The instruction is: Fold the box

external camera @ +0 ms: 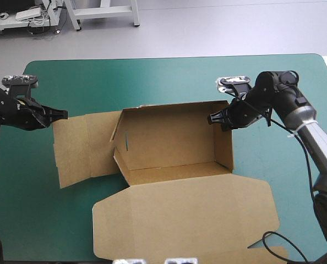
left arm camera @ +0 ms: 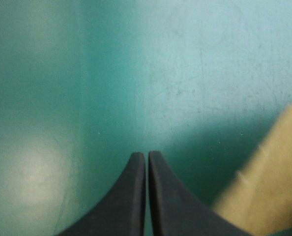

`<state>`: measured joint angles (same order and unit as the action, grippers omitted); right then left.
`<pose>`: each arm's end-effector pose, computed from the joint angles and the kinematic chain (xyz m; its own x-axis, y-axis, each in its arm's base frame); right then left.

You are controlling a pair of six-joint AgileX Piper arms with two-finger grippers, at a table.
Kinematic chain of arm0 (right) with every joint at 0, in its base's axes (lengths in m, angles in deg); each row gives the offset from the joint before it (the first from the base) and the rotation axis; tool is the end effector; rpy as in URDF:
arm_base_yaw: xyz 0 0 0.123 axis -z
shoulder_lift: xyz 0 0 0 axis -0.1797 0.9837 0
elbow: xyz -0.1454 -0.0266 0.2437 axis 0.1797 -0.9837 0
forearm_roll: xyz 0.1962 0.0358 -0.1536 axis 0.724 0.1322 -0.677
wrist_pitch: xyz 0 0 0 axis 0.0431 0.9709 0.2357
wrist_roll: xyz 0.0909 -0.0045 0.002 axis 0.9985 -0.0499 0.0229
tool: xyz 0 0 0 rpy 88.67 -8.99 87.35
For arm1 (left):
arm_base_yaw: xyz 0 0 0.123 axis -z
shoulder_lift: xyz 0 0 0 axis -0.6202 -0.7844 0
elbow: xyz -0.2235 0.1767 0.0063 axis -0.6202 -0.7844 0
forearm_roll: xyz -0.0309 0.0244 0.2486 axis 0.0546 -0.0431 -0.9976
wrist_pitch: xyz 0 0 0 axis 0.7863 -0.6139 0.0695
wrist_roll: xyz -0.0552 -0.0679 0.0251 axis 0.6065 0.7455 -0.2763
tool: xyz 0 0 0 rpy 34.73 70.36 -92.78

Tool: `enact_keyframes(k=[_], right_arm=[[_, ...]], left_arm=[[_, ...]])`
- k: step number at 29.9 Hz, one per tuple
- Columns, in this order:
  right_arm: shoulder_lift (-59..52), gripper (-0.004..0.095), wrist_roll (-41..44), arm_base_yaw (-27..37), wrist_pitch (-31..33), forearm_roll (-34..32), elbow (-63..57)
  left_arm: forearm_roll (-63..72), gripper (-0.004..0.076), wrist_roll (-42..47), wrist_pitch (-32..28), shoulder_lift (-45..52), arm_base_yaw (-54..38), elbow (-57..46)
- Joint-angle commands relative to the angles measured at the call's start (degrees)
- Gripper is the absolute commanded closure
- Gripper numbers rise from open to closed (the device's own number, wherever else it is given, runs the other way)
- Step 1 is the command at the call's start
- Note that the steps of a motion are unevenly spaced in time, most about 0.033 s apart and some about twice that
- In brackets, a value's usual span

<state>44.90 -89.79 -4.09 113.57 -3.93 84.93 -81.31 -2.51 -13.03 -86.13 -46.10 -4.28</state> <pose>0.3327 0.1078 0.3275 -0.9163 -0.2152 -0.3378 -0.3018 0.9255 0.2289 0.2839 0.0271 0.3694 -0.8341 -0.0130 -0.5515 0.0183 0.9985 -0.0512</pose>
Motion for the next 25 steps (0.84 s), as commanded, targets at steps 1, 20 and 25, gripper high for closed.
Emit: enact_keyframes(k=[1, 20, 25], right_arm=[[1.86, 0.0911, -0.93, -0.32, 2.17, 1.23, 2.01], [6.25, 0.0480, -1.61, -0.32, -9.97, -3.68, 9.12], [6.25, 0.0480, -1.61, -0.32, -2.83, -10.81, 21.62]], left_arm=[[1.59, 0.0720, -0.44, -1.88, 2.28, -0.28, -0.12], [1.68, 0.0720, -3.01, -2.20, 2.28, -0.28, -0.25], [1.68, 0.0720, -3.01, -1.25, 2.28, -0.28, -0.25]])
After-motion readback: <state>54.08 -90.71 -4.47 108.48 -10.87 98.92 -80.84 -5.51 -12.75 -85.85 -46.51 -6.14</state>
